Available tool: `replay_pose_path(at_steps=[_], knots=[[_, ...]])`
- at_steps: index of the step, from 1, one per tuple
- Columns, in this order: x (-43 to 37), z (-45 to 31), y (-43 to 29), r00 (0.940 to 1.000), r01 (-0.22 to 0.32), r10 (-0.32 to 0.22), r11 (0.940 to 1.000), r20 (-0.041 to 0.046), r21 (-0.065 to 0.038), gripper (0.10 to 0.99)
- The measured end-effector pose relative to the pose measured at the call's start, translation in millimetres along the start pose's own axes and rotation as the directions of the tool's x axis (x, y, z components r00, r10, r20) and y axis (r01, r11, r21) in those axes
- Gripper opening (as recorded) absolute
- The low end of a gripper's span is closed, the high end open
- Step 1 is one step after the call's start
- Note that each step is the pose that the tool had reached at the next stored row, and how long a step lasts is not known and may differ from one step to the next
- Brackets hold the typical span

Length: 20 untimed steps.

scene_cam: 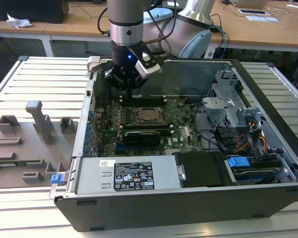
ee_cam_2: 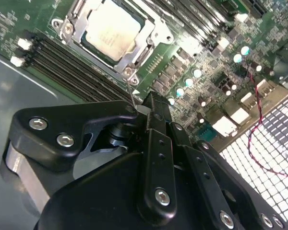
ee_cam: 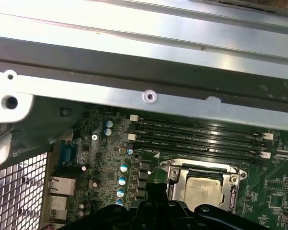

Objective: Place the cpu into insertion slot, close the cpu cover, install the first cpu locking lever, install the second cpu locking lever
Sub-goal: 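Install the first cpu locking lever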

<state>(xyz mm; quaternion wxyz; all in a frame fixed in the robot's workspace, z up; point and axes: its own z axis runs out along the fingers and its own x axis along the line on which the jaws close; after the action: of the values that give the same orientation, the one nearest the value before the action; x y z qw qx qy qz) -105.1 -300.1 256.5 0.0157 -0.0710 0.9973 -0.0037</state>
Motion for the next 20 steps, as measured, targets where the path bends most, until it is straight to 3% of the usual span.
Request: replay_pose_path(at_steps=[6, 11, 20], knots=[[14.5, 0.1, 8.1, 1.0000, 0.000, 0.000, 1.0000, 0.0001, 0.000, 0.106], [14.2, 0.1, 19.1, 1.0000, 0.000, 0.000, 1.0000, 0.0000, 0.000, 0.106], [-14.4, 1.4, 16.7, 1.0000, 0.000, 0.000, 1.0000, -0.0009, 0.000, 0.106]])
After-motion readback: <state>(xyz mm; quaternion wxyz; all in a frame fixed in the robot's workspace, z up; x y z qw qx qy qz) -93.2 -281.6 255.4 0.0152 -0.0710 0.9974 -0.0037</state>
